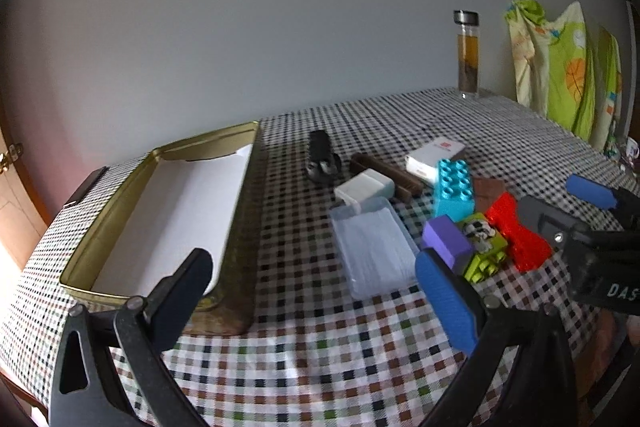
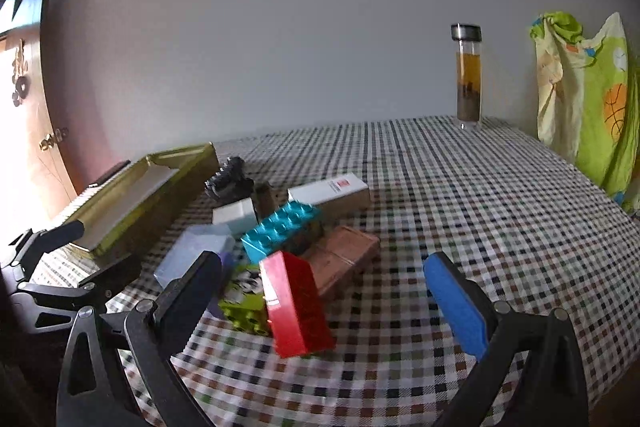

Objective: Organize rigid objects
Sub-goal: 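Move both grippers toward the clear plastic box and red brick, then grasp the clear plastic box with the left gripper while the right gripper grasps the red brick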

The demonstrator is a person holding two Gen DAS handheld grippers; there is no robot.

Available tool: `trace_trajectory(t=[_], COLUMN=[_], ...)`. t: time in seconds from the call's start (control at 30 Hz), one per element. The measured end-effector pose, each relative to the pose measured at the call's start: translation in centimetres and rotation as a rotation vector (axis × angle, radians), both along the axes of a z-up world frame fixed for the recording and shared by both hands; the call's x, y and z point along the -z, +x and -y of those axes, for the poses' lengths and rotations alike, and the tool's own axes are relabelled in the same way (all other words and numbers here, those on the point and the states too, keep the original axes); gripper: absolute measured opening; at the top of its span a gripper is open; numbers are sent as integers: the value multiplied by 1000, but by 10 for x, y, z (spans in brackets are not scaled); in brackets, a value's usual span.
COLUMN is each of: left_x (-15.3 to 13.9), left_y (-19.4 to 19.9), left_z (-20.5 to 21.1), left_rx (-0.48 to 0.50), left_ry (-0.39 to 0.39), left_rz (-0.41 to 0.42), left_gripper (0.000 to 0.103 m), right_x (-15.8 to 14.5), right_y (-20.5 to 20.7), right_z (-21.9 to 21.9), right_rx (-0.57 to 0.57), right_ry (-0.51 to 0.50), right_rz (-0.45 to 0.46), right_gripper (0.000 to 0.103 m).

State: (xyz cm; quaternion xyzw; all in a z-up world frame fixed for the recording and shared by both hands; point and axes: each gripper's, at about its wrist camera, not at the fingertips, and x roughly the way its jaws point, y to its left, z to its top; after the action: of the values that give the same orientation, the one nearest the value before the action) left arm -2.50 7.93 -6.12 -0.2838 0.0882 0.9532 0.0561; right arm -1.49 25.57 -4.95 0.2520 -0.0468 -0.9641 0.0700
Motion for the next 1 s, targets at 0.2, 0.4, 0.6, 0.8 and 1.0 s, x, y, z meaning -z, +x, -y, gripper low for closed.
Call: trace_trajectory(t=[0.2,0.4,0.6,0.8,1.0], left_x=[5,8,11,16,20], left_y=[-5,-8,-18,-26,-33], left_z=[-2,-10,-18,-19,-19], left_rx=[5,35,69,84,33], left_ry=[8,10,9,14,9], left_rz=[19,33,81,136,176], left_gripper=[103,103,103,103,102], right_x=[6,15,17,18,24], right_y=[-3,-11,-11,-20,-19], right_z=[-3,0,-4,-15,-22], right_rx=[-22,-91,-124,-135,-111], right_ry=[-10,-20,-47,-120,-139], right_rz=[16,88,101,155,173], right_gripper=[98,60,59,59,59])
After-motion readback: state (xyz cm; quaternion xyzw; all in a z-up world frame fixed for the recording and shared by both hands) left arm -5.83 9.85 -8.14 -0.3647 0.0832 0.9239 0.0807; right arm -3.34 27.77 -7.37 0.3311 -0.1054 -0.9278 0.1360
